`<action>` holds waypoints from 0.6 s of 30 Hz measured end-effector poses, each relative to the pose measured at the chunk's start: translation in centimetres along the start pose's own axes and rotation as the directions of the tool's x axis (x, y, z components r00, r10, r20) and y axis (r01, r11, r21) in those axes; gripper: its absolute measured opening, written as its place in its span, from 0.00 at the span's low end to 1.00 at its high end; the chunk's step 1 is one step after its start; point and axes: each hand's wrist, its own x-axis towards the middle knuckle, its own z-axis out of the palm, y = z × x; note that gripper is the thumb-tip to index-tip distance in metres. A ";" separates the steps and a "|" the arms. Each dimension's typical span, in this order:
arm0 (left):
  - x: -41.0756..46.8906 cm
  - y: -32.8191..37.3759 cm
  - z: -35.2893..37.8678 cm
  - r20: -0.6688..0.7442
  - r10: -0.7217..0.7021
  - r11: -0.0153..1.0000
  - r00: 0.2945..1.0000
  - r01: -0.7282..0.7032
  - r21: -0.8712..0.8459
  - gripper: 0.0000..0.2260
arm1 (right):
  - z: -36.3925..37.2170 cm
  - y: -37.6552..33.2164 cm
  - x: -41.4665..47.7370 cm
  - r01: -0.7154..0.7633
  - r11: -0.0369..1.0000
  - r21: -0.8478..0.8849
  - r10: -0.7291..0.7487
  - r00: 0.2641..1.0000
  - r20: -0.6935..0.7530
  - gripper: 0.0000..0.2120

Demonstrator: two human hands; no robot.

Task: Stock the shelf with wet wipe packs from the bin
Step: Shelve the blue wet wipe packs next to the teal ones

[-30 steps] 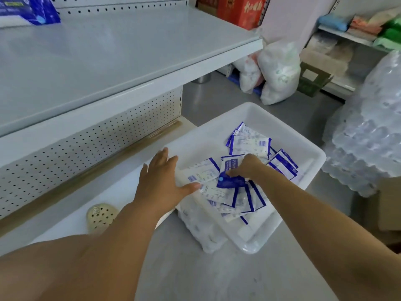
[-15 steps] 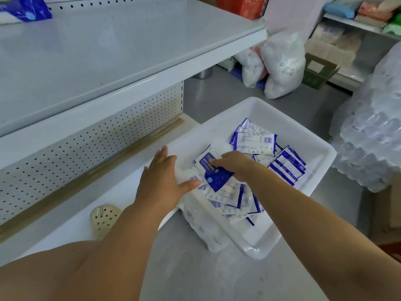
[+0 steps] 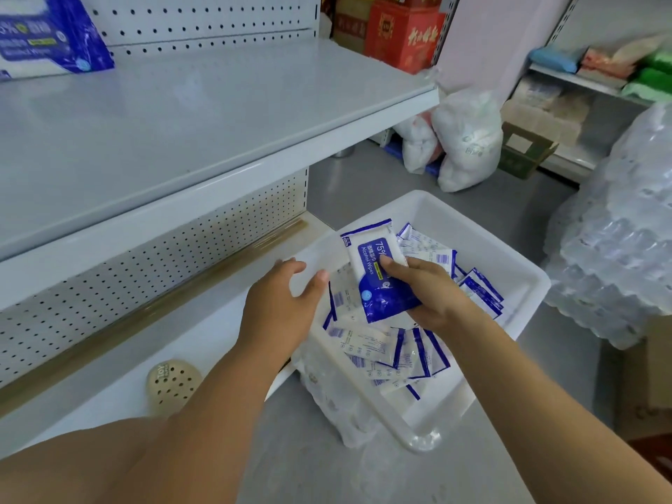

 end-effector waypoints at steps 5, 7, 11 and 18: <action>-0.2 1.8 -1.2 0.158 -0.095 0.862 0.983 0.161 -0.481 0.15 | 2.5 -2.1 -3.4 0.101 0.983 0.154 -0.134 0.966 0.220 0.19; -0.1 2.1 -1.7 0.221 -0.121 0.717 0.968 0.240 -0.655 0.25 | 4.0 -3.0 -4.4 0.101 0.986 0.131 -0.136 0.948 0.289 0.16; -0.1 2.2 -3.1 0.297 -0.112 0.496 0.948 0.312 -0.810 0.37 | 6.8 -3.9 -5.6 0.095 0.992 0.086 -0.121 0.913 0.390 0.14; -1.0 2.3 -5.7 0.217 -0.104 0.365 0.971 0.240 -0.900 0.21 | 9.4 -4.3 -5.7 0.098 0.995 0.013 -0.092 0.884 0.457 0.20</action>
